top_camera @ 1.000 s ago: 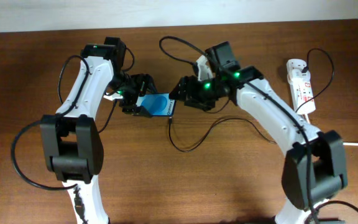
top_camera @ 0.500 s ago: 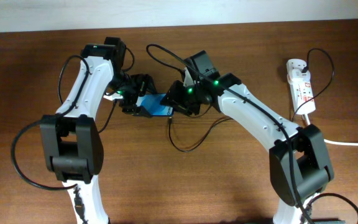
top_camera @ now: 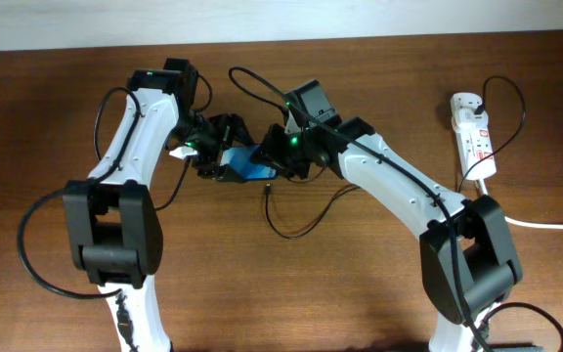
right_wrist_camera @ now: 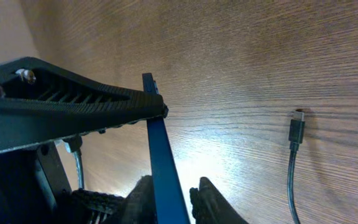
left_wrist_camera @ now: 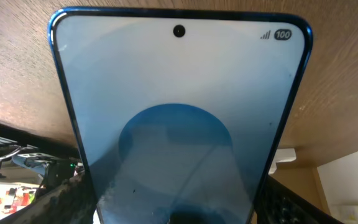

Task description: Plug charger to phone and switch on socket

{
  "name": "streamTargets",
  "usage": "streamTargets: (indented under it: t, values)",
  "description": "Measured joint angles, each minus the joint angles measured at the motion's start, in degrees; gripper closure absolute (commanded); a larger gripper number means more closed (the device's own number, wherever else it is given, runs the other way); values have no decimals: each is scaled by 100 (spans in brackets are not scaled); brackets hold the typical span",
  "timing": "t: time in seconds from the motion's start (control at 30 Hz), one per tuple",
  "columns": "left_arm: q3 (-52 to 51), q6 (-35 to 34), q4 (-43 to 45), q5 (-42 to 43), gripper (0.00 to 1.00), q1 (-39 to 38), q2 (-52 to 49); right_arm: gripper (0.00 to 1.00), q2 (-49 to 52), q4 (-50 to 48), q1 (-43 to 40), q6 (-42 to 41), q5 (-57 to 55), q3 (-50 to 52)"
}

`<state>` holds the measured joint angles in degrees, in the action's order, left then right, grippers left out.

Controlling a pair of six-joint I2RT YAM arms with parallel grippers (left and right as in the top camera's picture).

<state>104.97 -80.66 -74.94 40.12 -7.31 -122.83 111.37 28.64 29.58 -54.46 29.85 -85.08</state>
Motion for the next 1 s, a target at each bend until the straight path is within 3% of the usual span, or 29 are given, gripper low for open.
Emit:
streamTargets:
  t: [0.07,0.17,0.43,0.53,0.73,0.8,0.87,0.93,1.0]
  values:
    - [0,0,0,2,99,0,2,82,2,-33,0,0,20,0]
    - [0,-2,-11,7,95,0,0,95,2,-76,4,20,94,0]
    - [0,0,-63,-22,73,0,-9,96,2,-79,20,240,122,0]
    - [0,0,-63,-22,53,0,-9,96,2,-76,20,243,122,0]
    - [0,0,-63,-24,23,0,-9,96,2,-63,17,238,129,0]
    - [0,0,-63,-24,21,0,-9,96,2,-63,17,238,127,0]
    - [0,0,-63,-24,7,0,-9,96,2,-63,17,238,129,0]
    - [4,-20,-20,-2,0,0,-9,96,2,-37,15,164,155,2]
    - [9,-20,9,24,1,0,-9,96,2,-15,15,94,190,7]
